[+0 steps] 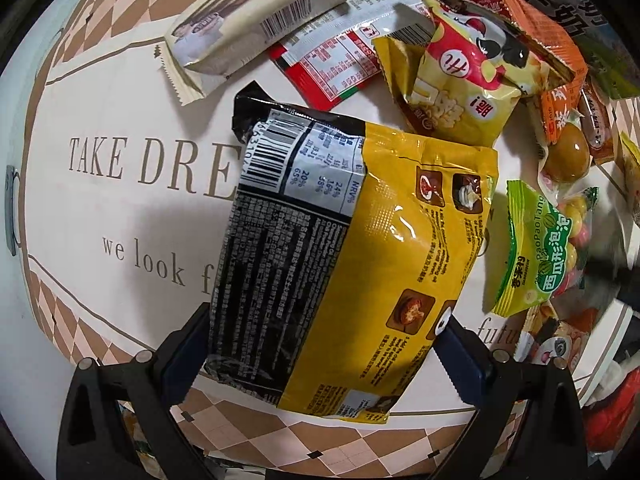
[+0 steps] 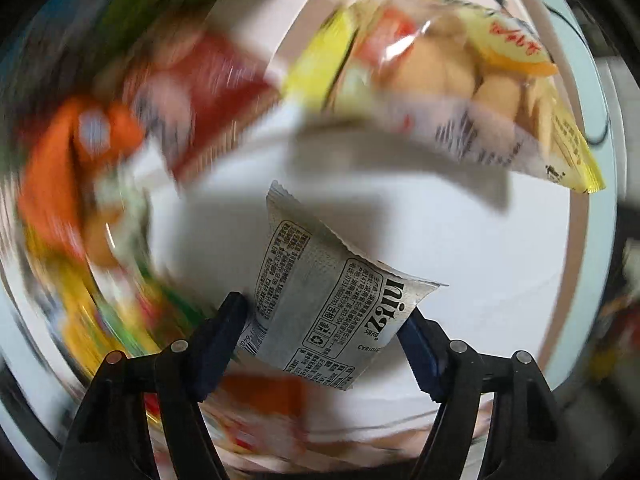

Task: Organize snacks
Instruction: 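Grasp the yellow-black bag with left tool while right tool grasps white-silver bag, then carry both bags into the cardboard box and open both tools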

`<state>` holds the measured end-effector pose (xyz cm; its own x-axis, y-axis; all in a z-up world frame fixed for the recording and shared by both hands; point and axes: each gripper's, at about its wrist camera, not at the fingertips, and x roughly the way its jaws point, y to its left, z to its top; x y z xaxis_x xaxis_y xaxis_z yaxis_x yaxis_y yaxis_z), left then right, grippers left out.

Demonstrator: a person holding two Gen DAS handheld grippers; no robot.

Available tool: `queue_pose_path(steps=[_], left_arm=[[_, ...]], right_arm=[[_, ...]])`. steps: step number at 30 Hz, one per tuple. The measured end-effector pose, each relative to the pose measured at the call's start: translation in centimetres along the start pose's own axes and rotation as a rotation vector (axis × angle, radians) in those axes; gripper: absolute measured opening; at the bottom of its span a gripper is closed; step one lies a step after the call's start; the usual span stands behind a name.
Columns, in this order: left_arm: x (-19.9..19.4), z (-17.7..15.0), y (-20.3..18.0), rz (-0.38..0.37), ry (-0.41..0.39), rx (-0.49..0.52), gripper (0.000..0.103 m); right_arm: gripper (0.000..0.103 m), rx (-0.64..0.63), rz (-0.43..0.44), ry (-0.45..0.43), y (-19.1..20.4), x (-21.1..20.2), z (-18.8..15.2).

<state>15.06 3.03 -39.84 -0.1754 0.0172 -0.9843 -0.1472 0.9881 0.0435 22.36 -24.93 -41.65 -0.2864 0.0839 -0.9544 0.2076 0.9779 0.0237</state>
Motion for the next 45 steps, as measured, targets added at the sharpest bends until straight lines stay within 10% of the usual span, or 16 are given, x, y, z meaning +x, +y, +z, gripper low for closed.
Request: queue_pose_path(steps=[7, 16, 27, 36, 45], left_arm=[[1.5, 0.9, 0.0, -0.019, 0.014, 0.005, 0.103], [2.1, -1.0, 0.1, -0.025, -0.012, 0.014, 0.090], [5.2, -1.2, 0.1, -0.036, -0.003, 0.042, 0.099], [4.8, -2.2, -3.1, -0.029, -0.070, 0.094, 0.090], [3.2, -3.8, -3.9, -0.049, -0.076, 0.044, 0.088]], right_arm=[[0.081, -0.277, -0.178, -0.044, -0.6, -1.1, -3.9], [0.087, -0.007, -0.016, -0.064, -7.6, -1.5, -2.8], [0.079, -0.069, -0.034, -0.041, -10.0, -4.2, -8.1], [0.093, 0.018, -0.014, -0.091, -15.2, -4.3, -3.2], [0.077, -0.037, -0.047, -0.166, -20.1, -8.0, -5.2]])
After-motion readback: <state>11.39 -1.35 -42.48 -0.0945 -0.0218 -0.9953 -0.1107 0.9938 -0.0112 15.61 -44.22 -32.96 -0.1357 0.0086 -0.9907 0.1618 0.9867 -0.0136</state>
